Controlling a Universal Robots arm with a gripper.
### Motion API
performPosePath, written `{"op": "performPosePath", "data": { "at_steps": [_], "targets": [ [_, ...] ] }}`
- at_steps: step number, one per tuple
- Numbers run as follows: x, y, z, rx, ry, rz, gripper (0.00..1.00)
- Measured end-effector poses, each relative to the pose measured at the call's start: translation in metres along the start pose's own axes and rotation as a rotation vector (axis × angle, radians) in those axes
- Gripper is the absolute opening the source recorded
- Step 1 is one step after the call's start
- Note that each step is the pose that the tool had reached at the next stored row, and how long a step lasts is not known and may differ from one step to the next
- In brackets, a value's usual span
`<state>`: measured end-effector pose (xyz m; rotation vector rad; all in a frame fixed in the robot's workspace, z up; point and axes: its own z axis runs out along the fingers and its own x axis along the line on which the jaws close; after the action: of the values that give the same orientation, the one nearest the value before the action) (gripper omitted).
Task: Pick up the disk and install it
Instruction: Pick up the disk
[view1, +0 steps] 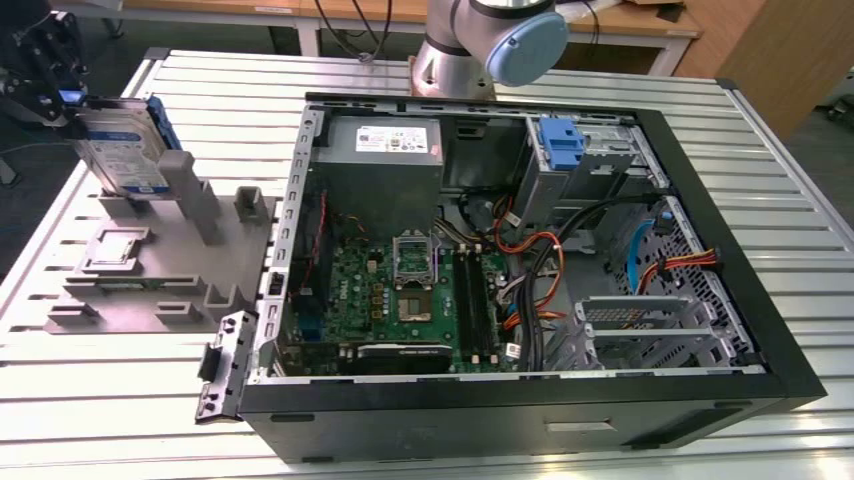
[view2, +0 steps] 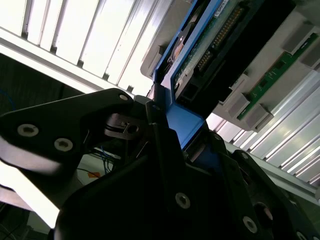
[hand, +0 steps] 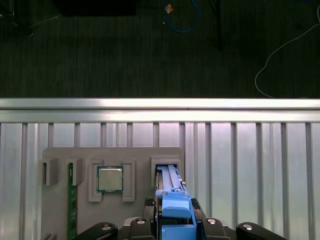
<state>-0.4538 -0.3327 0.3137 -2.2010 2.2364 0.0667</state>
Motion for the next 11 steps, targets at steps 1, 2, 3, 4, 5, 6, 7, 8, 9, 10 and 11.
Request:
{"op": "performPosePath", "data": {
  "at_steps": [1, 2, 3, 4, 5, 6, 7, 8, 9, 10, 11],
  "targets": [
    [0.0, 0.0, -0.0004, 0.0, 0.0, 0.0, 0.37],
    [0.0, 0.0, -0.0007, 0.0001, 0.0, 0.0, 0.37],
    [0.0, 0.0, -0.001, 0.0001, 0.0, 0.0, 0.37],
    [0.0, 0.0, -0.0014, 0.0001, 0.0, 0.0, 0.37],
    [-0.0001, 0.0, -0.0017, 0.0001, 0.0, 0.0, 0.37],
    [-0.0001, 0.0, -0.0022, 0.0, 0.0, 0.0, 0.37],
    [-0.0001, 0.0001, -0.0026, 0.0, 0.0, 0.0, 0.37],
    [-0.0001, 0.0001, -0.003, -0.0001, 0.0001, 0.0, 0.37],
    [-0.0001, 0.0001, -0.0031, 0.0003, -0.0001, 0.0, 0.37],
    [-0.0001, 0.0001, -0.0036, 0.0001, 0.0, 0.0, 0.37],
    [-0.0001, 0.0001, -0.0041, -0.0001, 0.0001, 0.0, 0.37]
  ]
}}
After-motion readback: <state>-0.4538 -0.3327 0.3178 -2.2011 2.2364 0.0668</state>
